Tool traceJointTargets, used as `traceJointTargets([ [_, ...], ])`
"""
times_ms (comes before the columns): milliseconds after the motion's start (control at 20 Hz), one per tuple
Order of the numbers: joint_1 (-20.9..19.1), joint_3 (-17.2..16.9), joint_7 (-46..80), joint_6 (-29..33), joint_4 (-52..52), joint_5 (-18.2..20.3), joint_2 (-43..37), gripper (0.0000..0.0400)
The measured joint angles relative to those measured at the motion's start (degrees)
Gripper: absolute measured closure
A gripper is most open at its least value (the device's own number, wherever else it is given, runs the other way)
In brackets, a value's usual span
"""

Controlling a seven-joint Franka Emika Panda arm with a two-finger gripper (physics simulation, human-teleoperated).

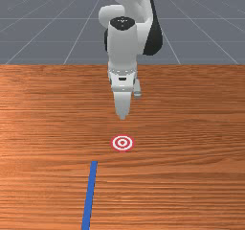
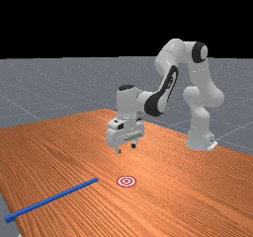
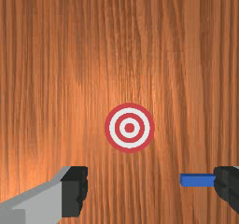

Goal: Pull the pivot to the target area

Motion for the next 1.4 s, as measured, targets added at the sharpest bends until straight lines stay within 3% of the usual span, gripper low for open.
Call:
traceJointTargets([
  [50, 0.0, 0.0, 0.0, 0.0, 0.0, 0.0, 0.0, 0.0157],
  [100, 0.0, 0.0, 0.0, 0.0, 0.0, 0.0, 0.0, 0.0252],
  [150, 0.0, 0.0, 0.0, 0.0, 0.0, 0.0, 0.0, 0.031],
  [250, 0.0, 0.0, 0.0, 0.0, 0.0, 0.0, 0.0, 0.0367],
  [300, -0.6, 0.6, -4.2, 2.5, -6.9, -0.2, -4.3, 0.0223],
  [350, -0.6, 0.5, -4.4, 4.8, -14.1, -0.1, -9.2, 0.0135],
  [400, -0.4, 0.3, -3.9, 6.4, -19.5, 0.0, -13.1, 0.0082],
  [500, -0.1, 0.1, -1.0, 2.6, -19.1, 0.0, -16.0, 0.003],
  [750, 0.0, 0.1, -0.8, 1.0, -11.1, -0.1, -11.4, 0.0002],
  [950, 1.1, -1.1, 6.2, 8.5, -11.1, 0.4, -4.0, 0.0],
  [1050, 3.5, -3.5, 17.2, 12.2, -10.9, 1.9, 0.6, 0.0],
  [1100, 3.0, -3.1, 14.9, 12.3, -11.2, 1.7, 1.0, 0.0],
  [1250, 5.5, -5.3, 25.8, 13.3, -10.9, 3.5, 2.6, 0.0],
  [1350, 10.5, -5.8, 37.4, 12.7, -9.9, 3.9, 3.2, 0.0],
  [1400, 11.8, -4.3, 34.9, 12.4, -9.0, 2.7, 3.6, 0.0],
])
